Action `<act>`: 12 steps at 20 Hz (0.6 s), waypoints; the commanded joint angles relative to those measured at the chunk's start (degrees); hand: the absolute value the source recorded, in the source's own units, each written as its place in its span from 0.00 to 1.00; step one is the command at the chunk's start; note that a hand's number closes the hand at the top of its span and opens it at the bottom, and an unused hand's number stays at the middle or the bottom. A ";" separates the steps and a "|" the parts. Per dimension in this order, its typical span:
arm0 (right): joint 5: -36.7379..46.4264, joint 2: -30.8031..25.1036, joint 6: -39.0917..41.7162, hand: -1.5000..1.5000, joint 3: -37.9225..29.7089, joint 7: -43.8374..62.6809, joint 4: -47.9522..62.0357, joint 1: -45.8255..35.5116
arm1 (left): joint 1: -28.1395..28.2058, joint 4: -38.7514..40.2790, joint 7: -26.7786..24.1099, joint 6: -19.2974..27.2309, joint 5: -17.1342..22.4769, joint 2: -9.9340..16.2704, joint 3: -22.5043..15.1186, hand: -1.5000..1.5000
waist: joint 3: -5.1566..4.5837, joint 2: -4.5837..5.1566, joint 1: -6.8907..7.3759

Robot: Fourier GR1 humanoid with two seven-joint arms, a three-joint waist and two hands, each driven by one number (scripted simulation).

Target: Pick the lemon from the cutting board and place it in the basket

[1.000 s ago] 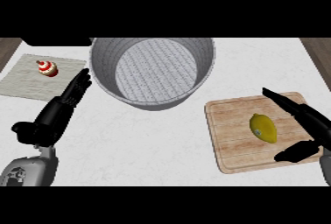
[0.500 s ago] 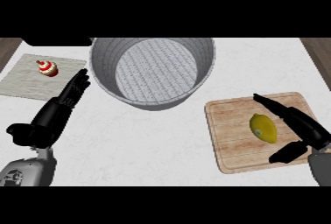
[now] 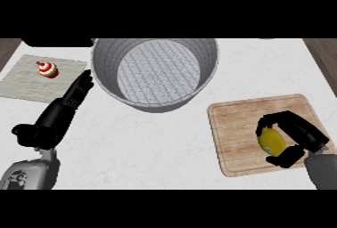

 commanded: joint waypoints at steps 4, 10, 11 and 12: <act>5.69 1.79 -9.09 1.00 2.46 -4.12 1.35 -0.38 | -0.29 -0.83 1.62 0.55 -0.74 -1.15 -0.66 0.50 | 0.50 0.28 0.16; 13.03 14.25 -10.58 1.00 12.11 12.88 -13.31 3.09 | 3.55 -1.72 -1.58 0.44 -1.59 -1.17 -0.96 0.50 | 0.29 -0.22 0.16; 15.78 17.49 -10.68 1.00 14.90 16.91 -13.26 1.50 | 1.06 -0.61 -0.46 -0.33 -0.23 -0.69 -0.08 0.50 | 0.22 -0.10 0.51; 18.89 18.94 -9.99 1.00 17.63 20.10 -13.72 1.43 | 1.01 -0.98 -0.26 -0.59 -0.30 -0.11 0.09 0.50 | 0.10 -0.27 1.14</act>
